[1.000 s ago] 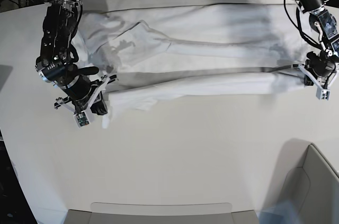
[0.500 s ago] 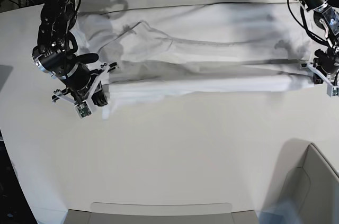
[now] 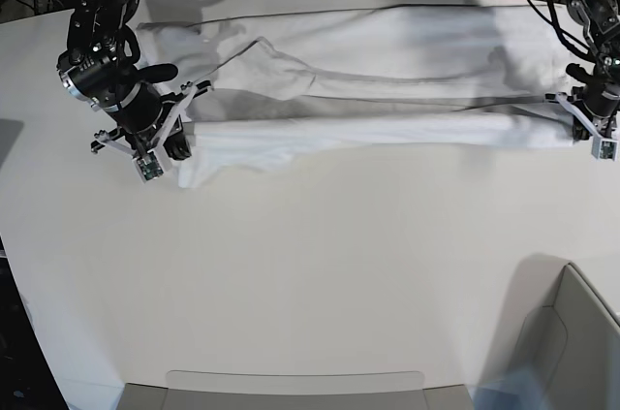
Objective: Fold the T-shirt properly
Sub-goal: 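Lift the hem with both grippers and fold it toward the collar edge, then lower the folded hem onto the shirt and open both grippers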
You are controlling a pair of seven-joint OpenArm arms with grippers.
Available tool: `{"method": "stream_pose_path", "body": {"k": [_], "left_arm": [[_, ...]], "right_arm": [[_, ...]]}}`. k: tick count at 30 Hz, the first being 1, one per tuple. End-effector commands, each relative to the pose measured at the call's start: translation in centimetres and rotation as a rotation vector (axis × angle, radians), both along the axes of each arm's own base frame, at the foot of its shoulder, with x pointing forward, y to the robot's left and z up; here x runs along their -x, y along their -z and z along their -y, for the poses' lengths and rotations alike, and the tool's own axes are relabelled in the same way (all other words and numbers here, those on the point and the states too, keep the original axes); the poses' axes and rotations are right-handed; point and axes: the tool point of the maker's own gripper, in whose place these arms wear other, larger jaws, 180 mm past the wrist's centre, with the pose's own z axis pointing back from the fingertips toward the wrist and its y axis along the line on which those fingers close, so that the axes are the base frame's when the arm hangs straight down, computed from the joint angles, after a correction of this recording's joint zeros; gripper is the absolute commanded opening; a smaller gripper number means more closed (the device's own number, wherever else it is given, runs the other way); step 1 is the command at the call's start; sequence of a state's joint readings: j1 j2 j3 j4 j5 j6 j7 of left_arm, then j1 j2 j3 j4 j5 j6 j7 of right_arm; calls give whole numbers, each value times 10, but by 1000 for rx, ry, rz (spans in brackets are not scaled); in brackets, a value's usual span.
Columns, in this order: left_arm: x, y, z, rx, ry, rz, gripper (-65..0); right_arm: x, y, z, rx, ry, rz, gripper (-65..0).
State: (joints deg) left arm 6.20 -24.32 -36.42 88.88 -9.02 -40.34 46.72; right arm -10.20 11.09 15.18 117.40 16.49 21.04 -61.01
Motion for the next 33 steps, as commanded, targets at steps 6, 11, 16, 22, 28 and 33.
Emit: {"method": "stream_pose_path", "body": {"k": [6,11,16,22,28,33], "left_arm": [[4,-15,-9,-52,-8,-31,-650],[17,-7,-8,-54,-9,-73,-650],[27,-6,11,-56,16,-64,-650],[38,-5,25,-55,30,-68,-650],[57,-10,2,-59,-70,-56,-650],[76,-5,-5,-66,-92,-90,-650]], "right_arm": [[13,-1,26,81,-37,15,-650],[37,17,31,90,-40,-55,-650],[54,30,30,88,-46,-104,-650],[65,36,25,111,-117,-129,-650],[84,47,30,121,-127,-178,-650],[98,54,30,119,-131,-216,-650]]}}
